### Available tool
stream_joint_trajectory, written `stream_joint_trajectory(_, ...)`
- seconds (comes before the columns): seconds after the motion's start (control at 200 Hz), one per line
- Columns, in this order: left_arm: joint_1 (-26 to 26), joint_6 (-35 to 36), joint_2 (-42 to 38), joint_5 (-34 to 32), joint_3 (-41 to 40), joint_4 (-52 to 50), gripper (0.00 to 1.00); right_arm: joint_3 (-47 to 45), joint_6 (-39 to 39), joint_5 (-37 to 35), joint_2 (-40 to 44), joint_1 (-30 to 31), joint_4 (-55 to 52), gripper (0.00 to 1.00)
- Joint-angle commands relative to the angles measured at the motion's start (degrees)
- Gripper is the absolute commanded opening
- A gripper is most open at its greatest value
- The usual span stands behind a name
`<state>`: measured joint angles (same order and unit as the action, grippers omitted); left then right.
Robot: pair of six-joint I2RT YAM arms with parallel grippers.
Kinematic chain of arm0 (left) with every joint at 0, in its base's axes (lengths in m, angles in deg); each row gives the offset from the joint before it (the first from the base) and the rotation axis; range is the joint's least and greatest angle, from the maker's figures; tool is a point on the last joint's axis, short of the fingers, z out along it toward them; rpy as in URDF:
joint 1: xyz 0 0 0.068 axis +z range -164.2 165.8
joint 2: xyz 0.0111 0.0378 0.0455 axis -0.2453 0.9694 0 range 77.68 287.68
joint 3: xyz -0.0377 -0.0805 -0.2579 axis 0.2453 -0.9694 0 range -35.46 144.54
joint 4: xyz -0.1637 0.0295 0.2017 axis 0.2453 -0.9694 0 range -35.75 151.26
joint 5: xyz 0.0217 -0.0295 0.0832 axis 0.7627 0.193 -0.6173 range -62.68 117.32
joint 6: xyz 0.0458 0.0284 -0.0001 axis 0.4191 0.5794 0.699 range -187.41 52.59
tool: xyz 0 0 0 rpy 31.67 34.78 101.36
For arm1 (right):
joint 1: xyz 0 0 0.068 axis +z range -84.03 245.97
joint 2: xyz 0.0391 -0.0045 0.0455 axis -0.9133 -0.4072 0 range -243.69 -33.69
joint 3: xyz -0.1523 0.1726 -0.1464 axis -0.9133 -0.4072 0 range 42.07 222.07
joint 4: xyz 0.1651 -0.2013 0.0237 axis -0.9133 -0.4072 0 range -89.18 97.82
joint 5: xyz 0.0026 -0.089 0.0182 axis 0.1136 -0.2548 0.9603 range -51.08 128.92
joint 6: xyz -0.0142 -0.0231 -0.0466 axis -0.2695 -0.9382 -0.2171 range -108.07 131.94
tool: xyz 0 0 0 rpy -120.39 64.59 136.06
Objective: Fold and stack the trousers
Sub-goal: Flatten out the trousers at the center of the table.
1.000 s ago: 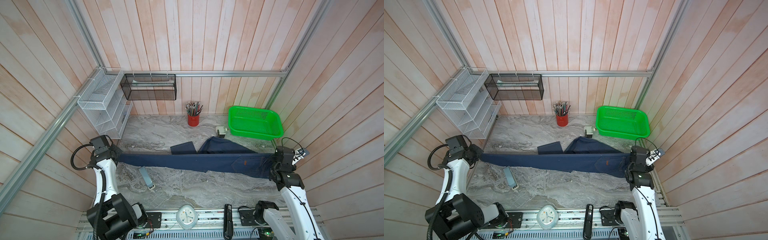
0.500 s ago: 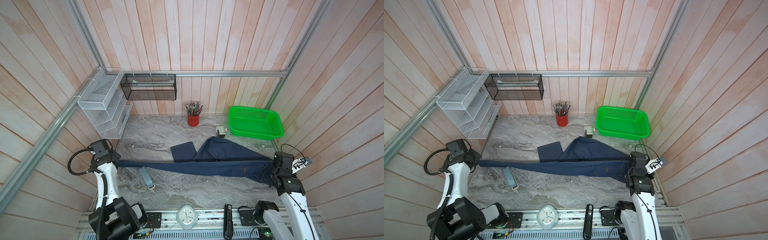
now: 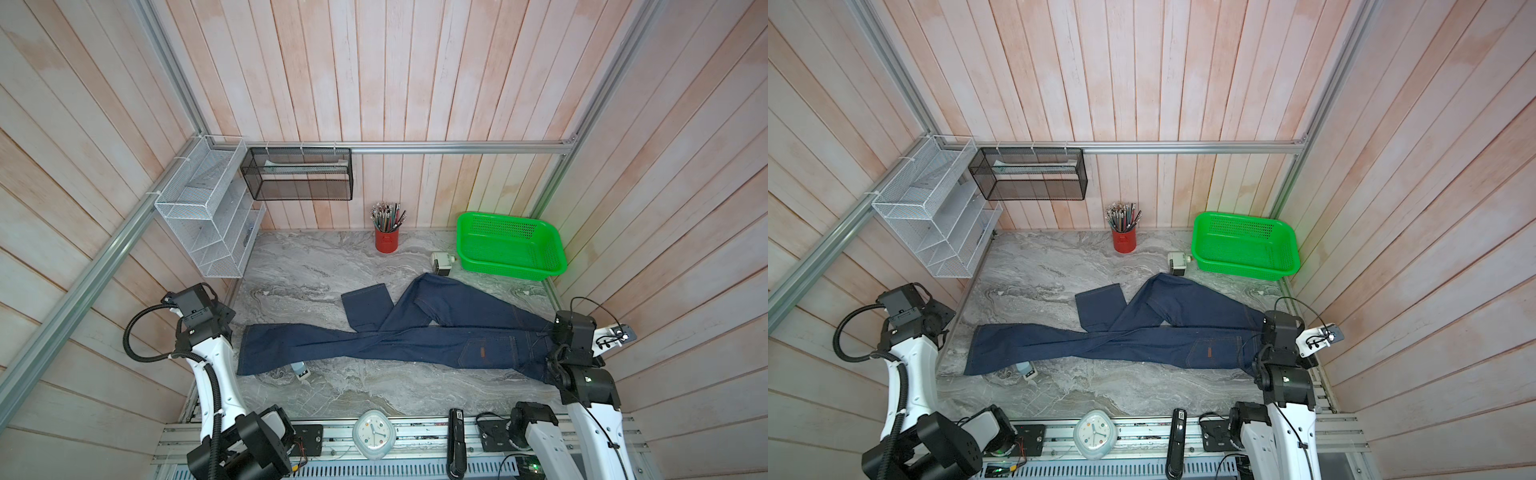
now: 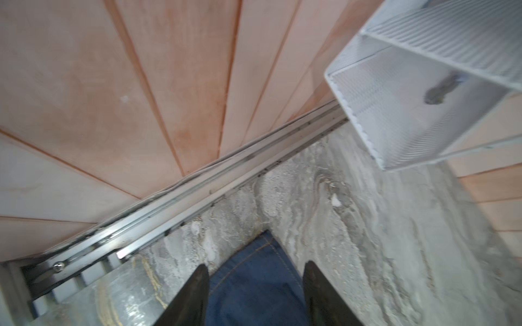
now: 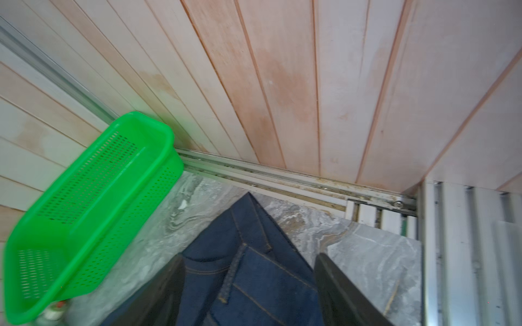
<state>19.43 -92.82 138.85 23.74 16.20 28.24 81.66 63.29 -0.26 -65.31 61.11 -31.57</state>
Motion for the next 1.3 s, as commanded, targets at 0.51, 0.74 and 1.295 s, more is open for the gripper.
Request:
stream_joint_trajectory(0.51,-54.51,8.41,41.05,5.16,32.36,-4.58,0.66,11.82,-5.72,26.55,-31.65,8.14,18.94,0.77)
stream_joint_trajectory(0.74,-57.40,11.13,56.00,3.45,41.99,-6.56,0.67,10.54,-8.15,31.45,-37.38,8.40,20.14,0.78)
stream_joint_trajectory(1.295,-63.08,18.91,65.99,2.78,48.90,-3.67,0.81,7.12,-9.35,32.03,-39.14,8.40,22.34,0.78)
